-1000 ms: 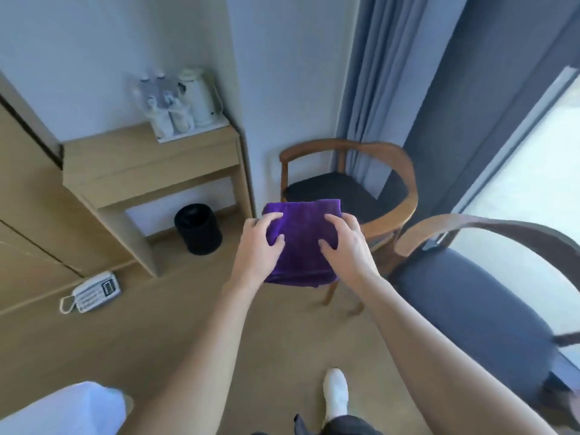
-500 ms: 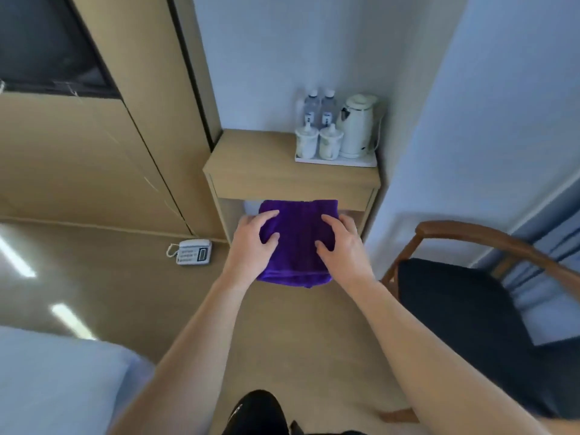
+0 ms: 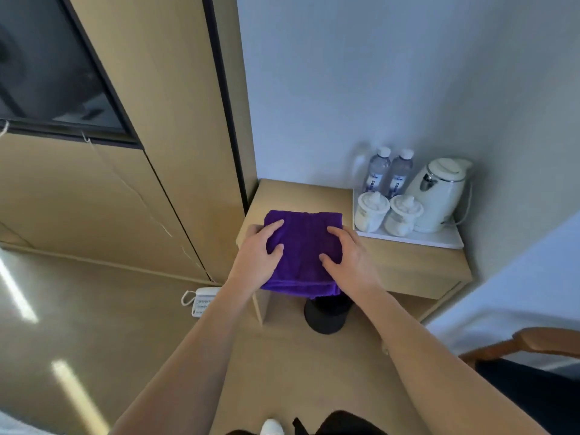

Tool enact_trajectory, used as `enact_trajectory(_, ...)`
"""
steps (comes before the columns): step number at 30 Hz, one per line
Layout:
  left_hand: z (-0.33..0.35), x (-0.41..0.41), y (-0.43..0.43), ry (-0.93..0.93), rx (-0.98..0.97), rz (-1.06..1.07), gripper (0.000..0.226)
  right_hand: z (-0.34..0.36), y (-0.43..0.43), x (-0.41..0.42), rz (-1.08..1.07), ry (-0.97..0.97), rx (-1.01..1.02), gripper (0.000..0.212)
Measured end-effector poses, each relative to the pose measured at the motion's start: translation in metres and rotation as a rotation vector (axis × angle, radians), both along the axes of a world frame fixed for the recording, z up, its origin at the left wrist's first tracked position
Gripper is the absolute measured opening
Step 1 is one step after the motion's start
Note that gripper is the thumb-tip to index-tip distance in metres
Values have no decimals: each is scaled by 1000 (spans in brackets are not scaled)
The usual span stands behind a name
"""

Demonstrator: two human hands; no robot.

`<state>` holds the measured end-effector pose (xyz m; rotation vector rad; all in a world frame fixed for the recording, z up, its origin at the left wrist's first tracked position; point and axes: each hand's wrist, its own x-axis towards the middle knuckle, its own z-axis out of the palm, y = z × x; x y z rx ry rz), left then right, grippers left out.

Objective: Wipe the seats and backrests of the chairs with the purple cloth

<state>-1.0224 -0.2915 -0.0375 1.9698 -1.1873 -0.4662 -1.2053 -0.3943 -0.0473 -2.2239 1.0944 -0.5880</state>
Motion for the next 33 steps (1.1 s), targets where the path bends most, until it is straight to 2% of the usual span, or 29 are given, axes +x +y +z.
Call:
enact_trajectory(9,-20,84,-131,-20,173,-16,58,-29,-131,94,-29,66,47,59)
enact_trajectory(16,-43,127,-203,-22,282,24,56,-46,-189,138,-28,127,146,61)
enact_trajectory(25,-107,160,-237,-78,363,-57,58,-91,-218,165,-76,264,249,60)
enact_trajectory(28,-127,160,-232,-155,424,-75,57,-107,-216,167,-60,414,256,61)
enact_trajectory(31,-128,155,-228,-233,500,-14,54,-109,-216,160,-67,515,297,60)
enact_trajectory(33,-101,157,-234,-152,443,110,50,-90,-222,158,-103,501,342,58)
